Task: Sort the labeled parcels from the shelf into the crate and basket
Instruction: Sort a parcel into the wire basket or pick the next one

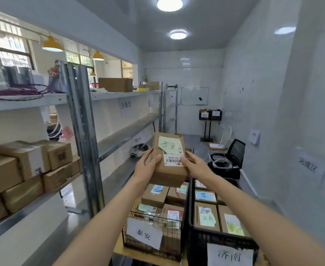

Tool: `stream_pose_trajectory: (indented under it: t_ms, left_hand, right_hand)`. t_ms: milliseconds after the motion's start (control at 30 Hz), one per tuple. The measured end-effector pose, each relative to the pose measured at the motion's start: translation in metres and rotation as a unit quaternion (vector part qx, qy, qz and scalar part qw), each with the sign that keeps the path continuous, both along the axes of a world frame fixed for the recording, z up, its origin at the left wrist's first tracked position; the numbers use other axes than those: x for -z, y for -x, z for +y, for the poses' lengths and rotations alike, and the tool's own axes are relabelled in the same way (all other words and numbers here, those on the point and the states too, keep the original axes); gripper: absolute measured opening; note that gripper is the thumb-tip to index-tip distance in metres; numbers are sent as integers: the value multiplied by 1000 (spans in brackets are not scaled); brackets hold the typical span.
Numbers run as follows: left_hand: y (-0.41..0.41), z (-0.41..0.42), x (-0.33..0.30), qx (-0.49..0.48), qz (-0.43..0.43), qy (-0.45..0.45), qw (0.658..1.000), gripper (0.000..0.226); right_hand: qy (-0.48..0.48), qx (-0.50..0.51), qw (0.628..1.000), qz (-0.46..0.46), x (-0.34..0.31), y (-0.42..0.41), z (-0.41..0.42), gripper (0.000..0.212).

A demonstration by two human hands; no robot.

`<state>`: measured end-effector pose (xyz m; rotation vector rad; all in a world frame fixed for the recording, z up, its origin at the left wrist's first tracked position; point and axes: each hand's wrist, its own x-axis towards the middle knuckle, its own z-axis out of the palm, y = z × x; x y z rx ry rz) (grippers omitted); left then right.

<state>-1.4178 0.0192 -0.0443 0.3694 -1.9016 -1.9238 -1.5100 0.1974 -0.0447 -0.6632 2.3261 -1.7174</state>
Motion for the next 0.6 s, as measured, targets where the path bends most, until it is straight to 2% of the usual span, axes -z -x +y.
stream_pose_trajectory:
  t_ms: [333,600]
  left_hand:
    - [169,-53,84,16,-77,28,997,49]
    - [348,-100,193,63,-161,49,984,54]
  right_hand:
    - [-132,46,989,36,74,144,-15,63]
    - [-328,62,941,55,182,305,-59,64]
